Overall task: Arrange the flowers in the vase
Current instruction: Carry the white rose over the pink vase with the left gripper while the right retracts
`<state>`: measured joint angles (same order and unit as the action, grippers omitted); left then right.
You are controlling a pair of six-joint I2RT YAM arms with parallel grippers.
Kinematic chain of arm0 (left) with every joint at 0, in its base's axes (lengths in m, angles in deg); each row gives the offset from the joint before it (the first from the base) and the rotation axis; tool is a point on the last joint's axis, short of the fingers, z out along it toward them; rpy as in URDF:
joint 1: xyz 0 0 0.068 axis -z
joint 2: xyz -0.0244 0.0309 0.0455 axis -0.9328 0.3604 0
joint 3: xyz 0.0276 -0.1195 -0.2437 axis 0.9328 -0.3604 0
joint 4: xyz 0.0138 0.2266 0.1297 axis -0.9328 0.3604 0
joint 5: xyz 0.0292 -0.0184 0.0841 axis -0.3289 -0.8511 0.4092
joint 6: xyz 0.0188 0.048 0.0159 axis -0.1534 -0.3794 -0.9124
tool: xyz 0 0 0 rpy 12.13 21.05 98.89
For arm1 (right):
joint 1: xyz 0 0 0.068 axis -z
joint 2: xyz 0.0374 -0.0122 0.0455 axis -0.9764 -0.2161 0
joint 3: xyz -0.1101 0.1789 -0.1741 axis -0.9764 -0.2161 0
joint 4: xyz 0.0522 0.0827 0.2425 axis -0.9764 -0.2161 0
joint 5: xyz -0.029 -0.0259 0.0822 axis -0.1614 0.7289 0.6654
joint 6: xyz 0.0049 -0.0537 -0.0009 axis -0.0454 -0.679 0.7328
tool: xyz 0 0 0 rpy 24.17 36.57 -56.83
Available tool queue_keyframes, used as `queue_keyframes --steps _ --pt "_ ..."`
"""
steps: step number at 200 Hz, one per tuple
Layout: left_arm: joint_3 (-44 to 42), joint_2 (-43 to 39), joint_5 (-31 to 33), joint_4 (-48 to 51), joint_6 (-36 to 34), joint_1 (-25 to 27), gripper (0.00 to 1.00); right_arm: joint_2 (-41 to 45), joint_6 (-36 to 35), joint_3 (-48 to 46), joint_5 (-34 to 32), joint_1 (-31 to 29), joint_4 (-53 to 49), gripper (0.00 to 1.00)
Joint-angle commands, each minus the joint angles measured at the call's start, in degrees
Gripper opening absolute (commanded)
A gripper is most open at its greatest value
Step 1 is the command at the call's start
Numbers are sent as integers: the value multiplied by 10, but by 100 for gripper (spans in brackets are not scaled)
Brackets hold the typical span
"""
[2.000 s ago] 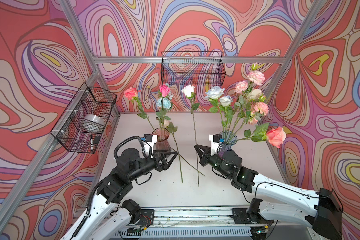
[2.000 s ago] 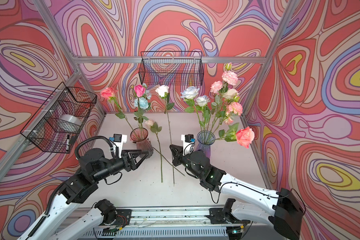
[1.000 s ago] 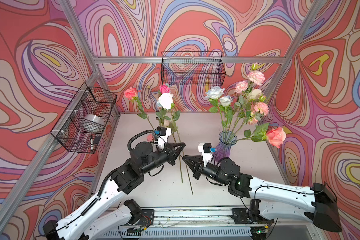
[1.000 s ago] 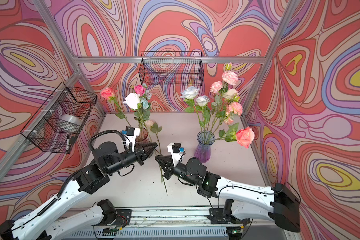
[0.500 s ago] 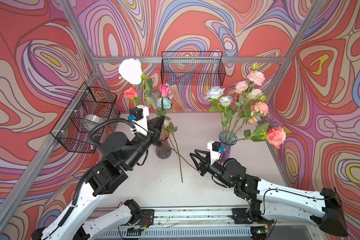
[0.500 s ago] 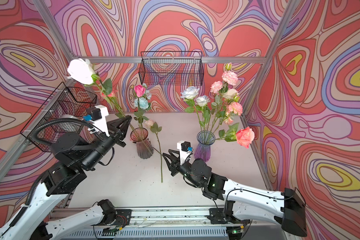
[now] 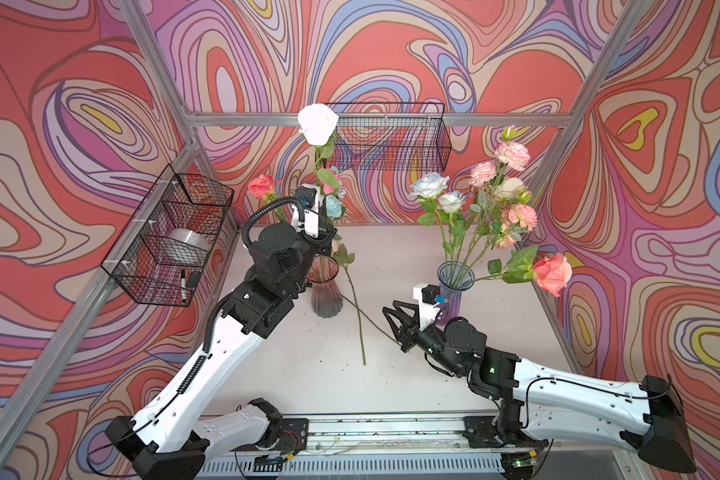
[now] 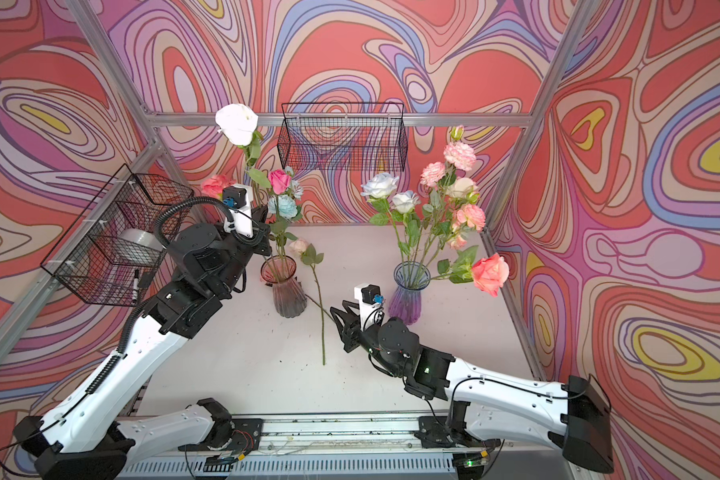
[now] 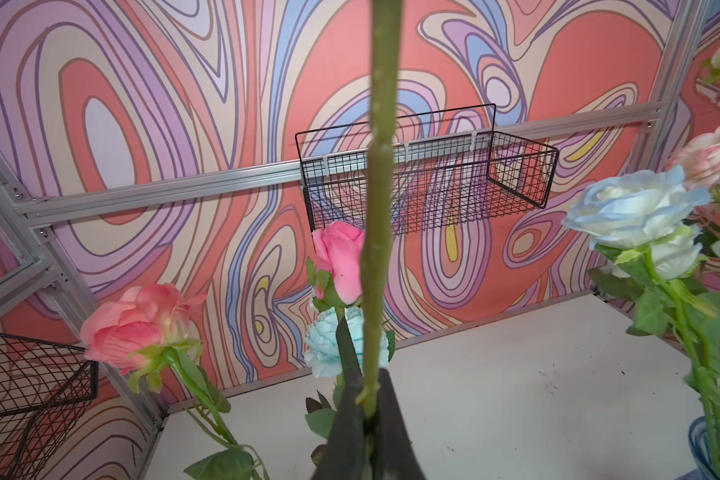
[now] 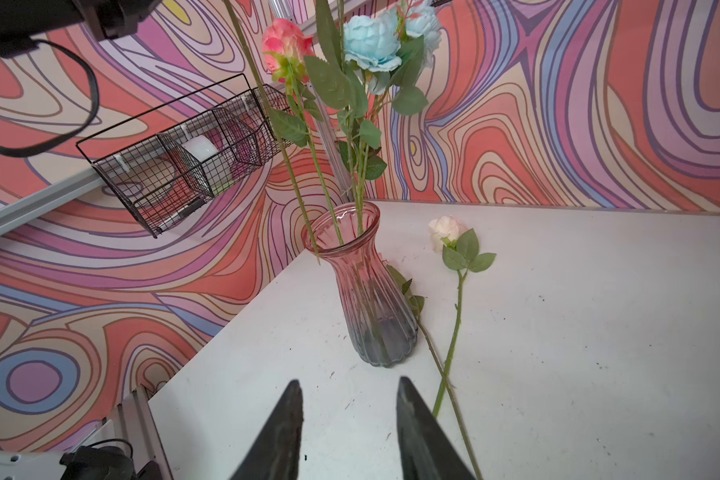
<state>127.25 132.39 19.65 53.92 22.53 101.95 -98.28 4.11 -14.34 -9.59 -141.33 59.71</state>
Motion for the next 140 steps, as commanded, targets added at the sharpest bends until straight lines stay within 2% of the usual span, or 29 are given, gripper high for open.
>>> queue_keyframes --steps 1,21,50,102,140 --pt "-18 -10 -17 -49 12 -11 0 10 -6 -11 -10 -2 -7 38" --pt "-42 -11 -16 -55 30 -24 0 9 -7 -12 -15 -2 -8 38" --pt "-61 -24 -54 -49 69 -42 0 2 -10 -10 -14 -1 -8 38" --pt "60 -24 -154 68 94 -42 0 -25 -10 -1 -9 -2 8 38" --pt "87 2 -116 77 44 -43 0 -56 -6 11 17 -2 18 37"
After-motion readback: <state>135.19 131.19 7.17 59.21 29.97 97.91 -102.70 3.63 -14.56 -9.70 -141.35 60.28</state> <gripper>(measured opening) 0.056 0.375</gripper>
